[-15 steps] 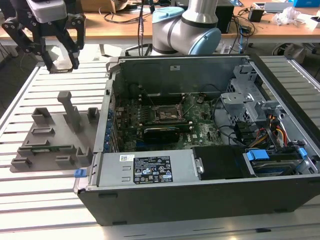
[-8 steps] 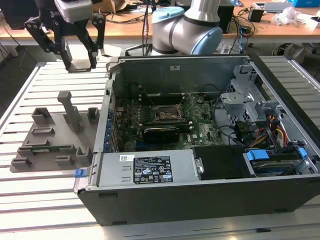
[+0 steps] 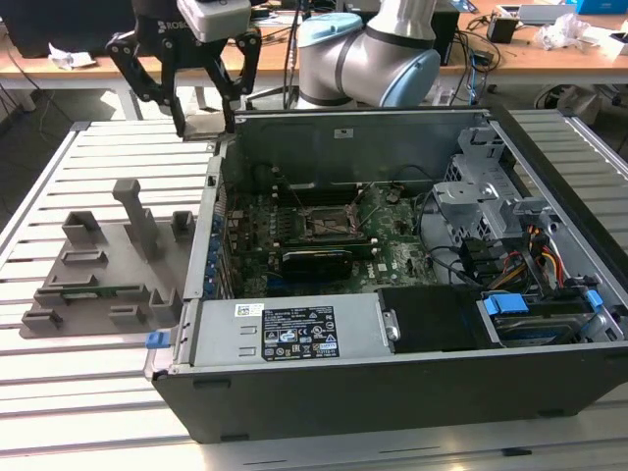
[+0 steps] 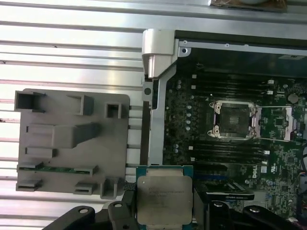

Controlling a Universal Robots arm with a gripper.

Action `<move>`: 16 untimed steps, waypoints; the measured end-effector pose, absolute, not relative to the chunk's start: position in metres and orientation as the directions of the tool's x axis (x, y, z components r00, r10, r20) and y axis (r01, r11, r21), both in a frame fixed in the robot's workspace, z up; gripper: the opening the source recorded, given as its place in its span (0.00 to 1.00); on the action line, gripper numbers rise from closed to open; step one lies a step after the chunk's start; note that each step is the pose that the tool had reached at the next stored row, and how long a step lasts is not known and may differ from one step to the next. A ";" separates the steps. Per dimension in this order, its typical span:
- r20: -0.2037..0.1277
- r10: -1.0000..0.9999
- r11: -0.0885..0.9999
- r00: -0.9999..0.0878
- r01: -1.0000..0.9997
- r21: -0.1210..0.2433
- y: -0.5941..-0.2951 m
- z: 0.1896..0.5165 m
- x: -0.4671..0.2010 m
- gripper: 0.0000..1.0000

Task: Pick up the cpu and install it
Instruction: 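Pick up the cpu and move it towards the insertion slot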

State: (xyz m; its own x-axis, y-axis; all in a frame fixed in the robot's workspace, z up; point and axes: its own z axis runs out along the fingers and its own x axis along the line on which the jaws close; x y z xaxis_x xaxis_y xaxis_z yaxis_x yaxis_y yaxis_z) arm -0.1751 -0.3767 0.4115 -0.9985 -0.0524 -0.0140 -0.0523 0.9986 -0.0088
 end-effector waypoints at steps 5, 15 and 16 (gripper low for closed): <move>-0.014 -0.052 0.999 -0.999 -0.052 -0.009 -0.377 0.412 -0.148 0.55; -0.014 -0.052 0.999 -0.999 -0.052 -0.009 -0.377 0.411 -0.105 0.55; -0.013 -0.052 0.999 -0.999 -0.052 -0.009 -0.377 0.412 -0.100 0.55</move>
